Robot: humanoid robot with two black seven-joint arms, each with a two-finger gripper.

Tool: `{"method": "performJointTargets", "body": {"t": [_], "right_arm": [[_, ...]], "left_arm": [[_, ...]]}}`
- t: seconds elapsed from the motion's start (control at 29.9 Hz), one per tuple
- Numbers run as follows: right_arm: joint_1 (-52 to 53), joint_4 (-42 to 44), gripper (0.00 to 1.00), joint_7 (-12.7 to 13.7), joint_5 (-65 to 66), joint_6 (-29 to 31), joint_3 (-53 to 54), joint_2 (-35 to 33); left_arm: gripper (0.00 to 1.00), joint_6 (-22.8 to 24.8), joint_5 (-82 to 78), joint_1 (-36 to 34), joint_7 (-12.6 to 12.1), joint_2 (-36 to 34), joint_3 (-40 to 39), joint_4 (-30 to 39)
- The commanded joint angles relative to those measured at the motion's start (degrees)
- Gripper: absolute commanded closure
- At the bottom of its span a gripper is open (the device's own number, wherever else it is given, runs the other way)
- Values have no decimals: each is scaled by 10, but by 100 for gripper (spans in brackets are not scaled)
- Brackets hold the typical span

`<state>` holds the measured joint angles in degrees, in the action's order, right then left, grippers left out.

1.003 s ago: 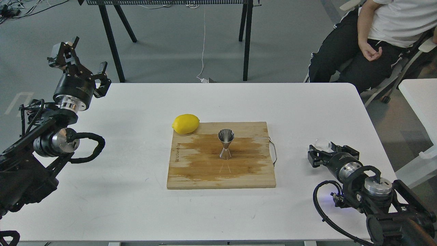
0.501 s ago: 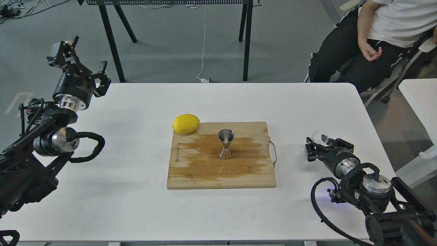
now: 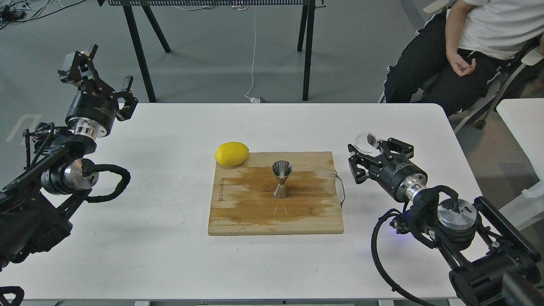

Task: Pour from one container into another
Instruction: 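Lift the clear cup with the right gripper and bring it beside the jigger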

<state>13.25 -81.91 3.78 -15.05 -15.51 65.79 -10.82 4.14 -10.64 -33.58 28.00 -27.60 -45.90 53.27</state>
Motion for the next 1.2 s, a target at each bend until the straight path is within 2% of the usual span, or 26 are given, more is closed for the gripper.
{"method": "performJointTargets", "body": {"t": [0.0, 0.27, 0.47, 1.17], "right_arm": [[31, 0, 71, 0, 56, -39, -26, 35], [106, 30, 71, 0, 189, -73, -103, 79], [155, 32, 71, 4, 283, -116, -193, 82], [158, 25, 71, 3, 429, -125, -266, 74]], "left_arm": [[0, 0, 0, -1, 0, 0, -1, 0], [0, 0, 0, 0, 0, -1, 1, 0], [0, 0, -1, 0, 0, -1, 1, 0], [0, 0, 0, 2, 0, -5, 1, 0]]}}
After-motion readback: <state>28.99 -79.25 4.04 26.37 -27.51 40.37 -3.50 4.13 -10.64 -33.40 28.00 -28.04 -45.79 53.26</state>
